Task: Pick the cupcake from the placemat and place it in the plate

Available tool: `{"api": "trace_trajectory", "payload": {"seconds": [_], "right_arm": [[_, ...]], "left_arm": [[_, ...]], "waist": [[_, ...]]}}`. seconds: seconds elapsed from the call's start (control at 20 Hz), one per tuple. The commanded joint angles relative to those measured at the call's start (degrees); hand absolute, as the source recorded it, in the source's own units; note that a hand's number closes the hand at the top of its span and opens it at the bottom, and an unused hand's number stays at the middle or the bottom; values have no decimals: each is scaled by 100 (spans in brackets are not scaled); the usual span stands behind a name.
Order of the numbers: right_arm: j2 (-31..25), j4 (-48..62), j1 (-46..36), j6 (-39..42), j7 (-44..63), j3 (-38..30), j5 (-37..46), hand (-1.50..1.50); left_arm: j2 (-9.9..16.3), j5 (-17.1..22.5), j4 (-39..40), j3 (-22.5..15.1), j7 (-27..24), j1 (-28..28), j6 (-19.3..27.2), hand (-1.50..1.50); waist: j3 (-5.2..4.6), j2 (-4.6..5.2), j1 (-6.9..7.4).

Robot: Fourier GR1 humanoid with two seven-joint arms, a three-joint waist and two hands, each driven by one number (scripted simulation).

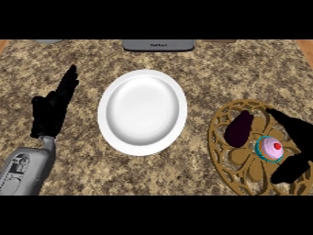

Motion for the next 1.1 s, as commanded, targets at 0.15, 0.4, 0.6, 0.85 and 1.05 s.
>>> {"api": "trace_trajectory", "payload": {"seconds": [0.15,0.4,0.6,0.85,1.05], "right_arm": [[222,474,399,-260,-1026,-207,708,150],[430,891,-11,-612,-1321,-265,1270,150],[621,987,-177,-530,-1306,-424,1442,150],[868,16,199,-868,-710,-488,1695,150],[1725,-1115,1421,-1726,872,357,2862,150]], "left_arm": [[-198,-245,-51,90,-270,333,-120,0],[81,-24,-300,443,-3,290,-527,0],[-454,-465,189,204,-548,343,-178,0],[-151,-201,413,611,-423,-2,-505,0],[-117,-242,-69,532,83,108,-356,0]], "waist": [[0,-2,-5],[0,-2,8],[-1,2,3],[-5,-2,-53],[-20,-71,-274]]}}
